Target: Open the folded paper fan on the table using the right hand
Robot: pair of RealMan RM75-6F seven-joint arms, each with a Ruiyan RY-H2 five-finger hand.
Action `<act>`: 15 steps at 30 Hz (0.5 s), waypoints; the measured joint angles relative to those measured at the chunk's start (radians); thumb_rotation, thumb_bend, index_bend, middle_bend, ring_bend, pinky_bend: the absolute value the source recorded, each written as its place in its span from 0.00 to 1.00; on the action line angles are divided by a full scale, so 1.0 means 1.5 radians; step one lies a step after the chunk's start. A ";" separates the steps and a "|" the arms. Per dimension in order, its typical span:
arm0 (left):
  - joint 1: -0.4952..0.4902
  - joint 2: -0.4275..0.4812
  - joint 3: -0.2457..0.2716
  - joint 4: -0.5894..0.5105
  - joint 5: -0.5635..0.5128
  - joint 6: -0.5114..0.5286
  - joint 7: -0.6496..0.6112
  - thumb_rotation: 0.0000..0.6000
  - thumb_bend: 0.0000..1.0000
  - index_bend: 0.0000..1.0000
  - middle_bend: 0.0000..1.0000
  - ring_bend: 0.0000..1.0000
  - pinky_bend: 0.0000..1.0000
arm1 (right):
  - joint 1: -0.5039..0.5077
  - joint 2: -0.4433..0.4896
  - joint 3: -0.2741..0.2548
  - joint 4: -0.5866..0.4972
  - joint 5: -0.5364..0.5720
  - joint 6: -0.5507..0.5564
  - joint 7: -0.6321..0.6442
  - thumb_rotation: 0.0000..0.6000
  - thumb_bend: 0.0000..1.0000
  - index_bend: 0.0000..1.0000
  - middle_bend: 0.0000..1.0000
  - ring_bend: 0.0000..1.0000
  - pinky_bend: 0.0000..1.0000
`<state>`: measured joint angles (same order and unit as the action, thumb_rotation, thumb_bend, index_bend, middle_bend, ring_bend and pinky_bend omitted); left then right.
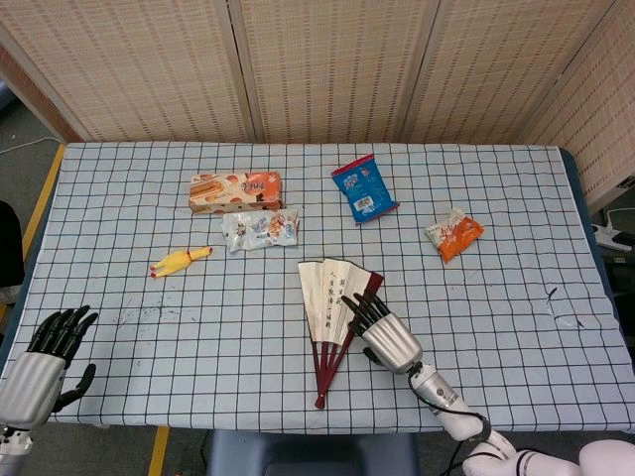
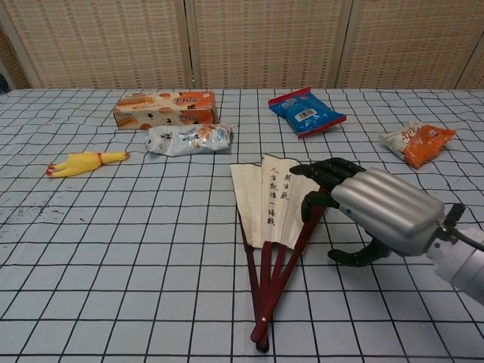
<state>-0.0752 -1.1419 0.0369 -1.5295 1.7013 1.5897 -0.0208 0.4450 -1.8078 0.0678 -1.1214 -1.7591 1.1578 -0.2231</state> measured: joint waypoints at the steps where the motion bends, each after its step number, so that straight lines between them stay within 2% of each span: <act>1: 0.001 0.000 0.000 0.002 -0.001 0.000 -0.002 1.00 0.47 0.00 0.00 0.00 0.08 | 0.005 -0.012 0.000 0.017 0.002 0.000 0.002 1.00 0.19 0.39 0.00 0.00 0.00; 6: -0.001 0.000 -0.001 0.001 -0.003 -0.002 -0.001 1.00 0.47 0.00 0.00 0.00 0.08 | 0.029 -0.070 0.005 0.093 0.015 0.000 0.017 1.00 0.19 0.40 0.00 0.00 0.00; 12: -0.003 0.001 -0.004 -0.004 -0.007 -0.007 0.005 1.00 0.47 0.00 0.00 0.00 0.08 | 0.043 -0.127 0.006 0.168 0.019 0.039 0.053 1.00 0.19 0.54 0.00 0.00 0.00; 15: -0.005 0.001 -0.005 -0.005 -0.010 -0.010 0.005 1.00 0.47 0.00 0.00 0.00 0.08 | 0.048 -0.149 0.003 0.208 0.017 0.059 0.073 1.00 0.27 0.60 0.01 0.00 0.00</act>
<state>-0.0821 -1.1402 0.0290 -1.5364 1.6858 1.5752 -0.0138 0.5177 -2.0317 0.0720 -0.8090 -1.7339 1.2456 -0.1138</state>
